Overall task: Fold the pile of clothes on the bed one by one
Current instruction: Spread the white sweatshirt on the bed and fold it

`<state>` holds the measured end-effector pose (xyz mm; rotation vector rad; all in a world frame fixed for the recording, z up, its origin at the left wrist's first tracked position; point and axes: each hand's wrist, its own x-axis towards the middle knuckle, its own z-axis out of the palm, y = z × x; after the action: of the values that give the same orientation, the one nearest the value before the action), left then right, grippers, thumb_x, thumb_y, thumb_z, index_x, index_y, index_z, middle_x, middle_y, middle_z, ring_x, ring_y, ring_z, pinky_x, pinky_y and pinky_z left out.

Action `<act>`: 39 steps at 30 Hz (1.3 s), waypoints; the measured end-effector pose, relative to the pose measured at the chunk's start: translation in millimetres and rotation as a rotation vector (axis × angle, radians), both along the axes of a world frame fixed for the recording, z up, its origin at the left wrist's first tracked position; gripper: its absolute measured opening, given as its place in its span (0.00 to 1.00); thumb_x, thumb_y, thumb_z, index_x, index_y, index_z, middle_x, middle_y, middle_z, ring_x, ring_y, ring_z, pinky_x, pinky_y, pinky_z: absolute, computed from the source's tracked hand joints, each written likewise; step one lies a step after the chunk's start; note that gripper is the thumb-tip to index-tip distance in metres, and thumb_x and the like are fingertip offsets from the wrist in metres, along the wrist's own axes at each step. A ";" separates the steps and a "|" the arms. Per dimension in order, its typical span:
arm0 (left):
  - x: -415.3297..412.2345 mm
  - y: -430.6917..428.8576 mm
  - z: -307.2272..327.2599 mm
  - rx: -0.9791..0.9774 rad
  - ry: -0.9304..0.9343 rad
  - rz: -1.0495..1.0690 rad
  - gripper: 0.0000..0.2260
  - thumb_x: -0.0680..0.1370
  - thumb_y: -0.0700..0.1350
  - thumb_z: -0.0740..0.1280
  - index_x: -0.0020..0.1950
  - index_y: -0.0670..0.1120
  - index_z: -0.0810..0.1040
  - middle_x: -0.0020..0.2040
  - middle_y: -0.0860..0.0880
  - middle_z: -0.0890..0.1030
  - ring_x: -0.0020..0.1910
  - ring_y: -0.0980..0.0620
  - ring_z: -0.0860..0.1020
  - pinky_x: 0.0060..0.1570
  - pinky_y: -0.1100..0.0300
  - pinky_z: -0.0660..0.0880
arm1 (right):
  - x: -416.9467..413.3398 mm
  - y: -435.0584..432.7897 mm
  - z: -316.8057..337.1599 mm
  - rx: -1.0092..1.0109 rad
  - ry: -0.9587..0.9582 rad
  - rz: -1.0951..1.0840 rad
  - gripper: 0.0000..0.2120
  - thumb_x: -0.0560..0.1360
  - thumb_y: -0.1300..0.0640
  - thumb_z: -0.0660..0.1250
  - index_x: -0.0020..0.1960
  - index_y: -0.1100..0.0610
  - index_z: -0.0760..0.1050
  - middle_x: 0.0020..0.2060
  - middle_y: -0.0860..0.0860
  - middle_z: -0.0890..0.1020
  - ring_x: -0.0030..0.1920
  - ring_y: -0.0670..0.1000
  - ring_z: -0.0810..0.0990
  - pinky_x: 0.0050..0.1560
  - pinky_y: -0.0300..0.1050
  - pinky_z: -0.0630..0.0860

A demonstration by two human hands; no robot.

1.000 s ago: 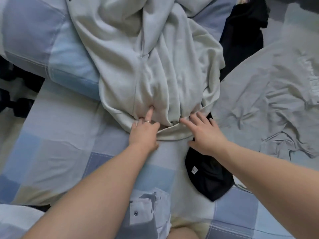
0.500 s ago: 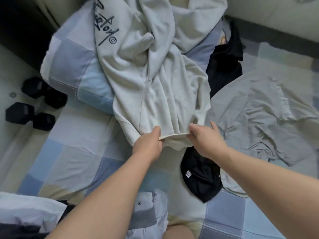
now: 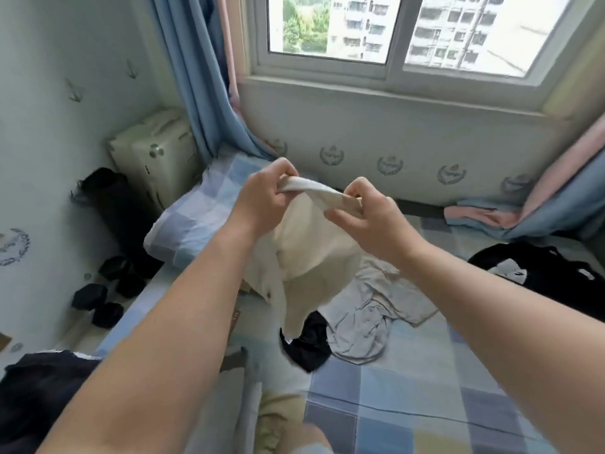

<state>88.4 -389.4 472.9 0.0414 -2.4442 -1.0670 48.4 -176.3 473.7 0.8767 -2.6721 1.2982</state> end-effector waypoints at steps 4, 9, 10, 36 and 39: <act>39.4 72.1 96.9 0.005 0.125 -0.005 0.05 0.79 0.43 0.69 0.50 0.43 0.75 0.33 0.54 0.72 0.33 0.51 0.70 0.34 0.57 0.70 | 46.0 69.2 104.7 0.022 0.043 -0.067 0.09 0.74 0.56 0.71 0.47 0.51 0.71 0.32 0.45 0.77 0.31 0.45 0.73 0.30 0.35 0.68; 72.2 138.5 158.2 -0.094 0.151 -0.094 0.04 0.78 0.42 0.69 0.50 0.44 0.76 0.33 0.56 0.72 0.34 0.52 0.67 0.36 0.58 0.64 | 86.5 143.1 161.1 0.106 0.128 -0.233 0.09 0.74 0.56 0.70 0.45 0.52 0.70 0.34 0.49 0.77 0.37 0.52 0.75 0.35 0.44 0.69; 75.9 147.4 163.0 -0.104 0.139 -0.118 0.03 0.77 0.41 0.68 0.49 0.46 0.75 0.32 0.56 0.72 0.33 0.53 0.67 0.36 0.58 0.64 | 94.1 157.5 162.4 0.119 0.125 -0.260 0.09 0.73 0.54 0.71 0.45 0.51 0.70 0.33 0.48 0.77 0.37 0.51 0.75 0.34 0.43 0.69; 118.4 201.4 182.7 0.199 -0.412 -0.909 0.11 0.79 0.41 0.71 0.38 0.46 0.74 0.32 0.53 0.66 0.33 0.52 0.62 0.35 0.56 0.57 | 195.9 179.1 221.1 -0.213 -0.133 -0.215 0.01 0.75 0.59 0.75 0.46 0.56 0.84 0.34 0.54 0.81 0.36 0.51 0.76 0.42 0.43 0.74; 119.7 202.9 198.5 0.257 -0.317 -0.798 0.15 0.80 0.46 0.69 0.41 0.36 0.73 0.35 0.46 0.65 0.35 0.48 0.62 0.35 0.54 0.57 | 180.0 200.4 230.8 -0.256 -0.208 -0.158 0.08 0.72 0.56 0.78 0.48 0.55 0.82 0.31 0.55 0.73 0.33 0.53 0.67 0.34 0.44 0.64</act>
<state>208.1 -186.5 671.3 -0.7977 -2.6315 -1.8163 228.3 24.1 704.6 0.5167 -2.5717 1.7235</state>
